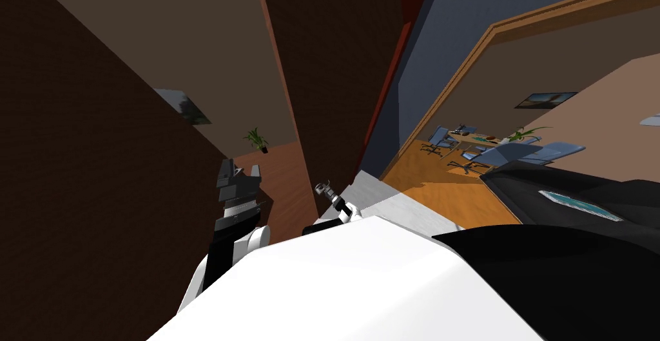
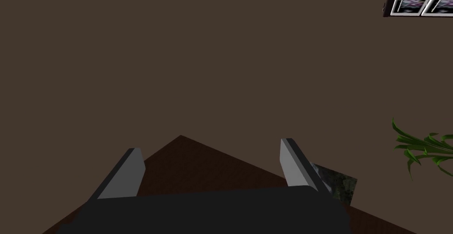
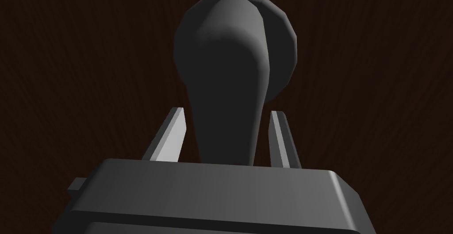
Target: Push the door open
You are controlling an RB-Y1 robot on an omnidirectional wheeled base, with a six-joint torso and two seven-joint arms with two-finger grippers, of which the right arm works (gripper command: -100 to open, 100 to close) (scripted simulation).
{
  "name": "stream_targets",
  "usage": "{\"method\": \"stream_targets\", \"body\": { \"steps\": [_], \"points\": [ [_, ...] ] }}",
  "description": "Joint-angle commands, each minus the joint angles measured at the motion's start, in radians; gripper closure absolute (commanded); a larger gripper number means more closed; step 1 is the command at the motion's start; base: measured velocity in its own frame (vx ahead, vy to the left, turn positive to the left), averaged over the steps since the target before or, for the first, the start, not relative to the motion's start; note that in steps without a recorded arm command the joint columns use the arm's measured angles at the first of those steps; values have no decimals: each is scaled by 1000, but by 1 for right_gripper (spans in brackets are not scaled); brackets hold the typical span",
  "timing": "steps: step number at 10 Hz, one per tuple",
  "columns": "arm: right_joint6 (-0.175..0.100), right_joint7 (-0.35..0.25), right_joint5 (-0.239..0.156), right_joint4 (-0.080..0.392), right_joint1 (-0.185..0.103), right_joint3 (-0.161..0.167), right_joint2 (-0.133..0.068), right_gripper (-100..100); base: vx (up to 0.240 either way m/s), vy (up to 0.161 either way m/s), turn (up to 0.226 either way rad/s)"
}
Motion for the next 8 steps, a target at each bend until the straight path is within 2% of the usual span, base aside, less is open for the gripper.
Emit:
{"method": "stream_targets", "body": {
  "steps": [1, 5, 8],
  "points": [
    [0, 0, 0, 0, 1, 0, -1, 100, -29, -18, 10],
    [0, 0, 0, 0, 1, 0, -1, 100, -3, -3, 5],
    [3, 14, -14, 1, -5, -29, -11, 100, 135, 125, -39]
  ]
}}
